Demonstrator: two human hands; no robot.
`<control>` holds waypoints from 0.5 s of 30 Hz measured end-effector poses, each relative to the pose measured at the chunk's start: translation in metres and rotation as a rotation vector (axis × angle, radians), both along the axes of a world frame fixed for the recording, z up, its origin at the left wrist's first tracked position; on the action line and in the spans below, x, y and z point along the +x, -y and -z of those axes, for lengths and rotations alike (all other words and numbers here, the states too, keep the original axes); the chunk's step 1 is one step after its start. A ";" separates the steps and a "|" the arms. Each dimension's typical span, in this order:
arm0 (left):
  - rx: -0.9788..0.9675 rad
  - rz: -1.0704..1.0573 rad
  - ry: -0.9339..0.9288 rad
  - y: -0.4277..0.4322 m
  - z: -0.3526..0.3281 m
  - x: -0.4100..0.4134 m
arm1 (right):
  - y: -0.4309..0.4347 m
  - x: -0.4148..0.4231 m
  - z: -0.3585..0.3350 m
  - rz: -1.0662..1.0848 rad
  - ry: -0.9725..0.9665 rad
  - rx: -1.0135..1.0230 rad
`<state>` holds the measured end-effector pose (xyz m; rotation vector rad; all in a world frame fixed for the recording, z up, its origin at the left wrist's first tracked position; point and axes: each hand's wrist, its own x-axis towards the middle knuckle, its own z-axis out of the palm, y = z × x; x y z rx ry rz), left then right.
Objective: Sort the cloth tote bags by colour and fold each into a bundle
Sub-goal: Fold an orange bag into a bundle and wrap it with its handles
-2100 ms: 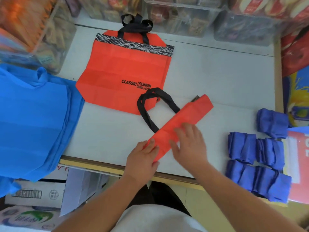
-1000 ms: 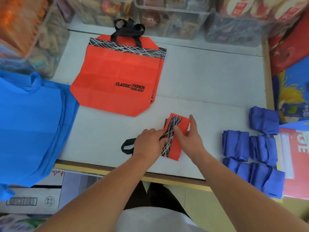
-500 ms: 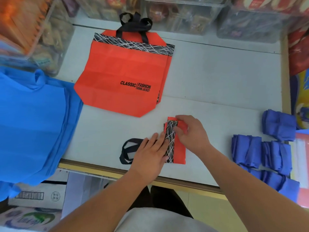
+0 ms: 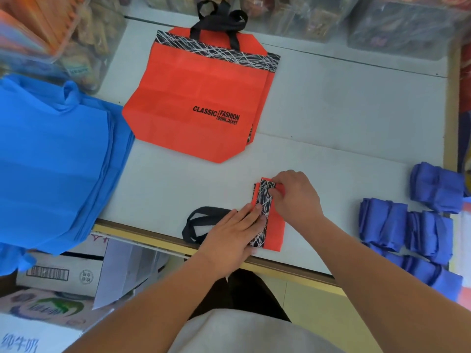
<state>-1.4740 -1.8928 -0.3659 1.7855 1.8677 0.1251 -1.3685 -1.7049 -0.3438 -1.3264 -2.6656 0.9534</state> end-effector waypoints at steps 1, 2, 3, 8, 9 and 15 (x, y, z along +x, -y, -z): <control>0.016 0.013 -0.006 0.001 0.002 -0.003 | 0.000 0.001 0.000 -0.010 0.001 -0.018; 0.023 0.015 -0.014 0.003 0.003 -0.004 | 0.000 0.002 0.001 -0.018 0.006 -0.036; 0.027 0.006 -0.013 0.004 0.005 -0.005 | 0.000 0.004 0.001 -0.022 0.010 -0.053; 0.058 -0.103 0.103 0.000 -0.001 0.000 | 0.002 0.007 0.003 -0.036 0.008 -0.063; 0.061 -0.124 0.121 0.000 -0.002 0.002 | 0.005 0.007 0.004 -0.043 0.011 -0.055; 0.013 -0.057 -0.109 -0.012 0.004 0.006 | 0.005 0.002 0.006 0.016 0.027 0.030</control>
